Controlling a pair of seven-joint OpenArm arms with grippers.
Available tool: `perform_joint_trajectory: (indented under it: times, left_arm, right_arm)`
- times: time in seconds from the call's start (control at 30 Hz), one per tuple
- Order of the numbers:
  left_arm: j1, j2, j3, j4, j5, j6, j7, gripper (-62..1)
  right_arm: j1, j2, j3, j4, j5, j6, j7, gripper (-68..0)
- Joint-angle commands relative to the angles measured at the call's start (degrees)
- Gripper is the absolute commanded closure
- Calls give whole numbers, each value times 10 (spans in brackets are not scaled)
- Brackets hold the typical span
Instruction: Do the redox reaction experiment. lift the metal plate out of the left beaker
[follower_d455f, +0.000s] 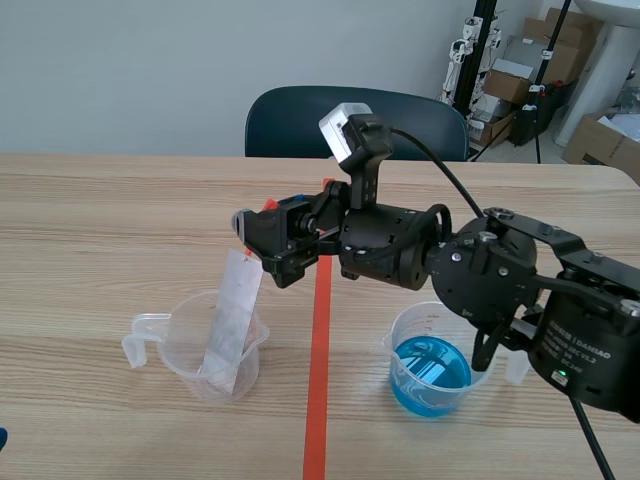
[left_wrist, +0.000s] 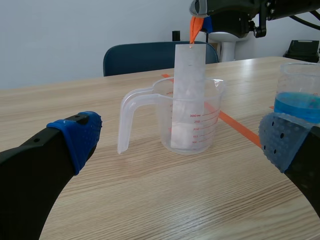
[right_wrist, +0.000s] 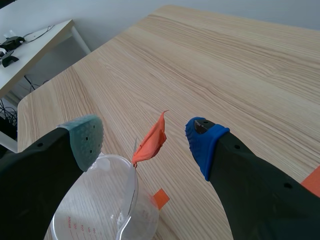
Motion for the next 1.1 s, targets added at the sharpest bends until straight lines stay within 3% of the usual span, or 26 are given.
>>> perform_joint_trajectory:
  times: [0.0,0.7,0.93,1.07]
  left_arm:
    - [0,0,-3,7,-2,1,-26,-623]
    - [0,0,-3,7,-2,1,-26,-623]
    - [0,0,-4,7,-12,2,-26,-623]
    - [0,0,-4,7,-10,2,-26,-623]
  right_arm:
    - [8,0,2,9,7,2,4,-340]
    - [7,0,2,9,11,2,5,-33]
    - [8,0,2,9,7,3,14,-4]
    - [8,0,2,9,6,23,16,-4]
